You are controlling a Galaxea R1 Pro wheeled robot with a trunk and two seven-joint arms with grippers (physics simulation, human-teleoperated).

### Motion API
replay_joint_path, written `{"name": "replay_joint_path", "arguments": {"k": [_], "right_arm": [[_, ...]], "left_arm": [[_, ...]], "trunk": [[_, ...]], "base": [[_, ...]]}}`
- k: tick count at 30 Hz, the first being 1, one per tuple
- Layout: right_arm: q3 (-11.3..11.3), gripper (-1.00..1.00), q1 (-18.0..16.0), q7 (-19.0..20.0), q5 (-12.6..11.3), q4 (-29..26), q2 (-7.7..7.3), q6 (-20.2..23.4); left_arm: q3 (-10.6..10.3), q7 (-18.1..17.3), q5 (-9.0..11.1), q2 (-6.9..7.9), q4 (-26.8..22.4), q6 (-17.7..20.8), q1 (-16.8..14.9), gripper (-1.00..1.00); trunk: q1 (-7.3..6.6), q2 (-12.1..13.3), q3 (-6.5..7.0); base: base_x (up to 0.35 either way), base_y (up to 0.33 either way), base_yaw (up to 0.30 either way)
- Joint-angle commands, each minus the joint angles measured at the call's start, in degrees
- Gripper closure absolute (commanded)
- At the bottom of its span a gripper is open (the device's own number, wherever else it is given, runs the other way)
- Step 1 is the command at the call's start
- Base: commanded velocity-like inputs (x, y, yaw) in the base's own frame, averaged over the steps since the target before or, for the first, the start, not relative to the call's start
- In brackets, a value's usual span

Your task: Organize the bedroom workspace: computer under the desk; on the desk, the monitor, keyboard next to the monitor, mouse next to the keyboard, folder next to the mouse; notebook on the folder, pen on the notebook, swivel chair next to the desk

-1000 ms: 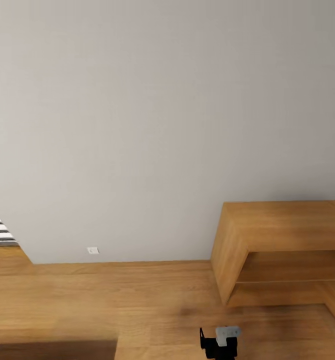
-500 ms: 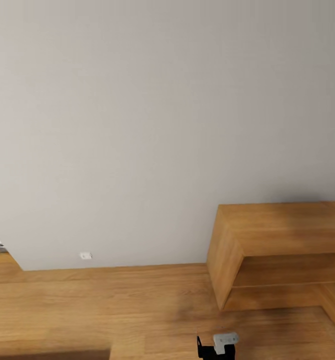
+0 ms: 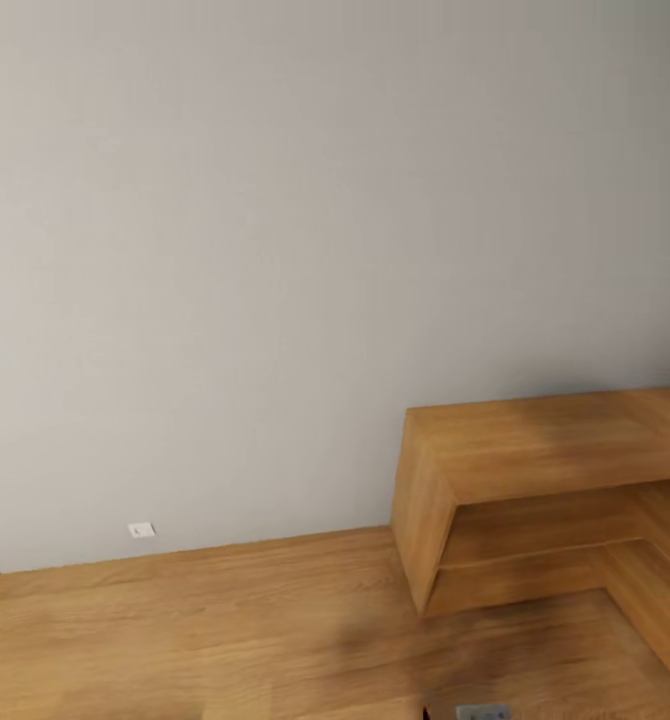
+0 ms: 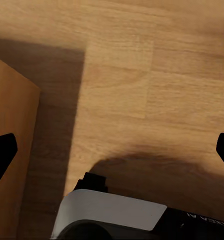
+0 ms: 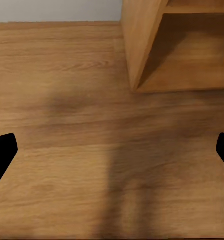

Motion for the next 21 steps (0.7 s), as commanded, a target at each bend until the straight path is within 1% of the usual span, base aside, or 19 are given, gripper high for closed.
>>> {"name": "replay_joint_path", "arguments": {"k": [1, 2, 6, 8, 10, 11, 13, 15, 17, 19, 21], "right_arm": [[-0.2, -1.0, 0.2, -0.4, 0.6, 0.1, -0.23, -0.6], [-0.3, -1.0, 0.8, -0.4, 0.6, 0.2, -0.66, -1.5], [-0.3, -1.0, 2.2, -0.4, 0.5, 0.4, -1.74, -3.2], [-0.4, -1.0, 2.5, -0.4, 0.3, 0.4, -2.0, -3.5], [-0.5, -1.0, 2.6, -0.4, -0.7, 0.4, -2.14, -3.7], [-0.5, -1.0, 2.6, -0.4, -1.3, 0.4, -2.16, -3.8], [-0.5, -1.0, 2.7, -0.4, -4.4, 0.4, -2.17, -3.9], [-0.5, -1.0, 2.7, -0.3, -6.2, 0.4, -2.15, -4.1], [-0.5, -1.0, 2.7, -0.2, -9.2, 0.4, -2.09, -4.4], [-0.5, -1.0, 2.8, -0.2, -10.3, 0.4, -2.01, -4.6], [-0.5, -1.0, 2.8, -0.1, -10.7, 0.4, -1.98, -4.6]], "left_arm": [[0.2, -0.1, 0.0, 0.19, 0.7, -0.9, 0.0, -1.0], [0.1, -0.1, 0.1, 0.46, 1.7, -1.8, 0.0, -1.0], [0.1, -0.2, 0.2, 0.81, 2.9, -3.0, 0.0, -1.0], [0.1, -0.2, 0.2, 0.83, 3.1, -3.2, 0.0, -1.0], [0.1, -0.3, 0.2, 0.84, 3.2, -3.3, 0.0, -1.0], [0.1, -0.3, 0.2, 0.85, 3.2, -3.3, 0.0, -1.0], [0.1, -0.3, 0.2, 0.81, 3.3, -3.4, 0.0, -1.0], [0.1, -0.3, 0.2, 0.79, 3.3, -3.4, 0.0, -1.0], [0.1, -0.3, 0.2, 0.78, 3.3, -3.4, 0.0, -1.0], [0.1, -0.3, 0.2, 0.77, 3.3, -3.4, 0.0, -1.0], [0.1, -0.3, 0.2, 0.77, 3.3, -3.4, 0.0, -1.0]], "trunk": [[0.0, 0.0, 0.01], [0.0, 0.0, 0.06], [0.0, 0.0, 0.28], [0.0, 0.0, 0.39], [0.0, 0.0, 0.5], [0.0, 0.0, 0.56], [0.0, 0.0, 0.67], [0.0, 0.0, 0.77], [0.0, 0.0, 0.87], [0.0, 0.0, 0.96], [0.0, 0.0, 1.05]], "base": [[0.0, 0.0, -0.205], [0.0, 0.0, -0.205], [0.0, 0.0, -0.205], [0.0, 0.0, -0.211], [0.0, 0.0, -0.216], [0.0, 0.0, -0.218], [0.0, 0.0, -0.226], [0.0, 0.0, -0.236], [0.0, 0.0, -0.248], [0.0, 0.0, -0.254], [0.003, 0.0, -0.257]]}}
